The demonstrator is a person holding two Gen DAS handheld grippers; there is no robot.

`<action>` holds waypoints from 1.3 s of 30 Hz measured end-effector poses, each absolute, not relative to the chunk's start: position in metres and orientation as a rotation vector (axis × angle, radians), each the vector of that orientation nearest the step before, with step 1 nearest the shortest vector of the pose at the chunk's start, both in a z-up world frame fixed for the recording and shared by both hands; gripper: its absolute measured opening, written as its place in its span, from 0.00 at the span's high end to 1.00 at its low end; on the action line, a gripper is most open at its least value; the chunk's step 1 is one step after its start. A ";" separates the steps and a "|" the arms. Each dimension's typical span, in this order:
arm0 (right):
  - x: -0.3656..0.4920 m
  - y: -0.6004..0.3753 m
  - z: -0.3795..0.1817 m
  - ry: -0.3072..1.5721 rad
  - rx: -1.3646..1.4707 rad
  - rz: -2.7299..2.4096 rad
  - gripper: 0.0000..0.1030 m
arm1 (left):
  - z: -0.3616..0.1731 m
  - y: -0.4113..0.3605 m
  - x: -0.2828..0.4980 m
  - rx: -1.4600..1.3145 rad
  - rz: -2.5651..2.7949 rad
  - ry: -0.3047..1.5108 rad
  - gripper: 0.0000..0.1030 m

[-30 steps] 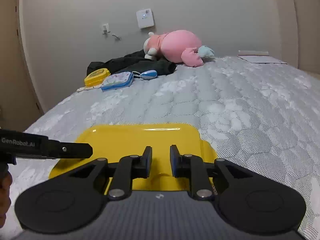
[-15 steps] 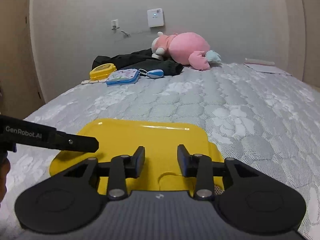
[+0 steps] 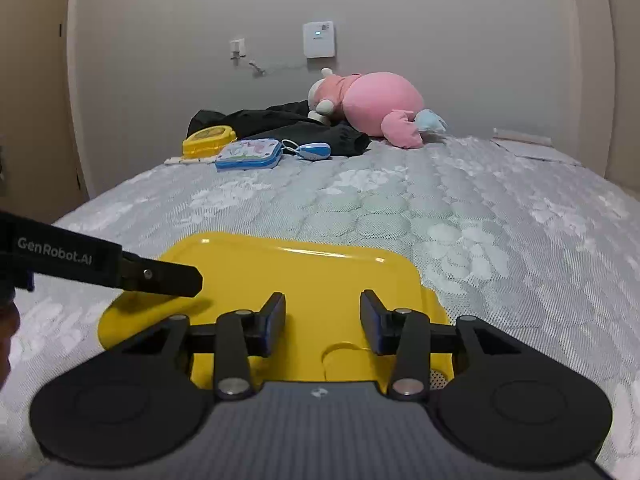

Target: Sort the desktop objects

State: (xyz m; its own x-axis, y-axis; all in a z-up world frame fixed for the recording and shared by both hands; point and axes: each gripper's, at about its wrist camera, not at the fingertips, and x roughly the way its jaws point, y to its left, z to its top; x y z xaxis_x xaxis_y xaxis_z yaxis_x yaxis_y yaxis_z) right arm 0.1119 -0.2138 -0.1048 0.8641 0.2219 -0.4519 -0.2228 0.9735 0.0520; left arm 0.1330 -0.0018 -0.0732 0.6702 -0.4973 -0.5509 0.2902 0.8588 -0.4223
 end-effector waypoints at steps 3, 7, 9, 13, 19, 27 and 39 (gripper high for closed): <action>0.110 -0.216 -0.103 0.477 0.020 0.216 0.60 | -0.074 0.006 0.132 -0.364 -0.444 0.709 0.81; 0.102 -0.218 -0.099 0.496 0.069 0.201 0.60 | -0.070 0.017 0.121 -0.386 -0.403 0.679 0.79; 0.095 -0.218 -0.096 0.499 0.087 0.191 0.60 | -0.065 0.021 0.112 -0.373 -0.374 0.658 0.79; 0.073 -0.219 -0.087 0.492 0.118 0.171 0.60 | -0.056 0.023 0.095 -0.343 -0.336 0.644 0.69; 0.043 -0.229 -0.075 0.520 0.201 0.129 0.55 | -0.058 0.018 0.063 -0.295 -0.324 0.702 0.54; 0.015 -0.237 -0.080 0.694 0.284 0.077 0.46 | -0.064 0.004 0.016 -0.181 -0.303 0.771 0.23; -0.013 -0.231 -0.083 0.819 0.254 0.039 0.36 | -0.056 0.007 -0.015 -0.149 -0.232 0.760 0.09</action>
State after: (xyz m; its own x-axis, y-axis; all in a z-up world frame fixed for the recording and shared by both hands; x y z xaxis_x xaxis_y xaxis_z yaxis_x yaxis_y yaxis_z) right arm -0.0126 -0.2312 -0.0828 0.6838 0.1320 -0.7176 0.0636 0.9690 0.2389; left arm -0.0147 0.0075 -0.0563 0.7014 -0.2611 -0.6632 0.1538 0.9640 -0.2168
